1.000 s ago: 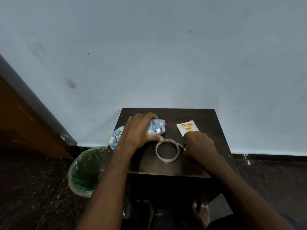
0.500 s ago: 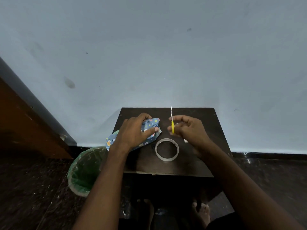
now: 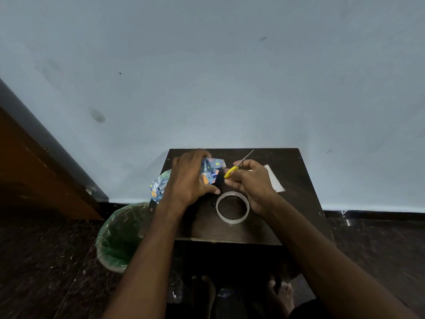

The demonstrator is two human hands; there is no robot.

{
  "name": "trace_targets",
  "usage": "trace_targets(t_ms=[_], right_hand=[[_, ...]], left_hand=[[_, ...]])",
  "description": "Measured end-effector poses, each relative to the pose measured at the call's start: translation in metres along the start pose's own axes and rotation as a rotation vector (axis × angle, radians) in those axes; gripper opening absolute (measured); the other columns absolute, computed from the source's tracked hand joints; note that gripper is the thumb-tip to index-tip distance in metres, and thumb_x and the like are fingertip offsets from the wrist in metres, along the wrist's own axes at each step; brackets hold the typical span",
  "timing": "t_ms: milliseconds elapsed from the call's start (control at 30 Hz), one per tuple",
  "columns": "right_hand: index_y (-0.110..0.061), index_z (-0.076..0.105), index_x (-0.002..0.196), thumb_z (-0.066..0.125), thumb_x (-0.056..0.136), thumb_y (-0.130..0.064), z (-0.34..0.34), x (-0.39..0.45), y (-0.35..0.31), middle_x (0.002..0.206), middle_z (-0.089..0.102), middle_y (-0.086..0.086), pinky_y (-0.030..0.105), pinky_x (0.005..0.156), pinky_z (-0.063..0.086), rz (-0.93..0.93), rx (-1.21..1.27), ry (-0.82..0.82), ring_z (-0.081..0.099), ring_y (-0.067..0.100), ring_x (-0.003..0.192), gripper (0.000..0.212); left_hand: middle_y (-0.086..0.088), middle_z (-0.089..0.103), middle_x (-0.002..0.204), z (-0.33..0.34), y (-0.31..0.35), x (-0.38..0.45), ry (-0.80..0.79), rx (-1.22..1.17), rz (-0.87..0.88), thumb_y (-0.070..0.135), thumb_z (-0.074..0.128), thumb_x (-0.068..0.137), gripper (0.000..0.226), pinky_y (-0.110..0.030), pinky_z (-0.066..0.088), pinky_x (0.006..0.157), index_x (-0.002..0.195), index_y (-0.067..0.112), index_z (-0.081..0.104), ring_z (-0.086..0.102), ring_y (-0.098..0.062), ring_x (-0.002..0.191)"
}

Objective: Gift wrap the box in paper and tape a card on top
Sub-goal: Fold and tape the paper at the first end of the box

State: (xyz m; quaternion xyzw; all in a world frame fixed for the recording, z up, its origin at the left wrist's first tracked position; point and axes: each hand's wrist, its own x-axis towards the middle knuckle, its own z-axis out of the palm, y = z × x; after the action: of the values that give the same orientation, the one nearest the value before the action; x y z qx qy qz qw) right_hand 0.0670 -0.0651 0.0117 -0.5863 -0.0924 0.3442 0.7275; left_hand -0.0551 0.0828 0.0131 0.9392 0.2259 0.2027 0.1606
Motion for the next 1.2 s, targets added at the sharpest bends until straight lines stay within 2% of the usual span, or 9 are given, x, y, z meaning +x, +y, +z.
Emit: trace_targets(t_ms=[100, 200, 367, 500, 667, 767, 867, 1000, 1200], right_hand=[[-0.006, 0.061, 0.109, 0.061, 0.092, 0.012, -0.002, -0.001, -0.001, 0.106, 0.078, 0.016, 0.038, 0.078, 0.065, -0.003, 0.02, -0.029, 0.077, 0.028, 0.095, 0.025], [-0.005, 0.06, 0.111, 0.057, 0.09, 0.018, -0.003, -0.001, 0.0, 0.108, 0.077, 0.019, 0.038, 0.077, 0.065, 0.016, 0.03, -0.058, 0.077, 0.033, 0.096, 0.031], [-0.005, 0.06, 0.114, 0.058, 0.092, 0.015, -0.008, -0.004, -0.002, 0.106, 0.077, 0.019, 0.038, 0.075, 0.065, 0.056, -0.052, -0.09, 0.078, 0.028, 0.085, 0.029], [-0.009, 0.061, 0.12, 0.064, 0.097, -0.002, -0.019, -0.002, -0.009, 0.1, 0.08, 0.011, 0.033, 0.066, 0.061, 0.04, -0.152, -0.122, 0.077, 0.027, 0.085, 0.024], [-0.007, 0.06, 0.122, 0.065, 0.097, -0.006, -0.017, -0.003, -0.015, 0.102, 0.08, 0.01, 0.033, 0.066, 0.055, -0.028, -0.138, -0.142, 0.076, 0.027, 0.088, 0.026], [-0.007, 0.06, 0.12, 0.069, 0.091, -0.006, -0.014, -0.006, -0.016, 0.103, 0.081, 0.009, 0.029, 0.059, 0.045, -0.073, -0.121, -0.133, 0.071, 0.019, 0.077, 0.03], [-0.012, 0.062, 0.114, 0.08, 0.074, -0.021, -0.013, -0.008, -0.019, 0.107, 0.079, 0.014, 0.027, 0.054, 0.041, -0.106, -0.095, -0.133, 0.064, 0.017, 0.066, 0.044], [-0.014, 0.063, 0.112, 0.077, 0.086, -0.011, -0.014, -0.005, -0.019, 0.105, 0.079, 0.014, 0.028, 0.056, 0.041, -0.111, -0.119, -0.131, 0.067, 0.017, 0.068, 0.029], [-0.01, 0.061, 0.12, 0.063, 0.096, -0.001, -0.013, 0.0, -0.016, 0.103, 0.08, 0.007, 0.026, 0.053, 0.045, -0.11, -0.13, -0.09, 0.071, 0.017, 0.074, 0.026]], left_hand=[[0.012, 0.065, 0.11, 0.0, 0.009, 0.0, -0.018, 0.042, -0.005, 0.054, 0.102, 0.039, 0.093, -0.04, 0.037, 0.096, 0.116, 0.026, 0.058, 0.061, -0.02, 0.109], [0.013, 0.068, 0.1, -0.002, 0.012, 0.002, -0.021, 0.052, -0.01, 0.051, 0.101, 0.05, 0.076, -0.035, 0.034, 0.086, 0.109, 0.029, 0.059, 0.066, -0.021, 0.101], [0.01, 0.066, 0.129, 0.001, 0.007, -0.001, -0.085, 0.109, -0.035, 0.057, 0.096, 0.061, 0.087, -0.04, 0.031, 0.099, 0.131, 0.03, 0.052, 0.061, -0.022, 0.119], [0.014, 0.059, 0.14, -0.002, 0.003, -0.007, -0.083, -0.006, 0.038, 0.046, 0.099, 0.062, 0.093, -0.031, 0.026, 0.101, 0.14, 0.03, 0.051, 0.057, -0.012, 0.128], [0.006, 0.063, 0.136, -0.011, 0.013, -0.006, 0.074, -0.135, 0.073, 0.028, 0.104, 0.058, 0.102, -0.029, 0.032, 0.104, 0.147, 0.022, 0.052, 0.049, -0.008, 0.12], [0.005, 0.062, 0.135, -0.011, 0.014, -0.006, 0.072, -0.162, 0.062, 0.029, 0.104, 0.058, 0.105, -0.027, 0.032, 0.105, 0.149, 0.025, 0.05, 0.053, -0.011, 0.12], [0.005, 0.062, 0.135, -0.009, 0.013, -0.006, 0.073, -0.169, 0.068, 0.03, 0.104, 0.059, 0.103, -0.028, 0.034, 0.105, 0.147, 0.025, 0.051, 0.052, -0.009, 0.119], [0.007, 0.063, 0.132, -0.006, 0.012, -0.005, 0.061, -0.16, 0.087, 0.029, 0.104, 0.059, 0.102, -0.028, 0.033, 0.105, 0.146, 0.026, 0.05, 0.054, -0.011, 0.119], [0.003, 0.064, 0.134, -0.001, 0.011, -0.003, 0.059, -0.166, 0.125, 0.032, 0.103, 0.06, 0.101, -0.034, 0.038, 0.108, 0.146, 0.022, 0.052, 0.058, -0.016, 0.121]])
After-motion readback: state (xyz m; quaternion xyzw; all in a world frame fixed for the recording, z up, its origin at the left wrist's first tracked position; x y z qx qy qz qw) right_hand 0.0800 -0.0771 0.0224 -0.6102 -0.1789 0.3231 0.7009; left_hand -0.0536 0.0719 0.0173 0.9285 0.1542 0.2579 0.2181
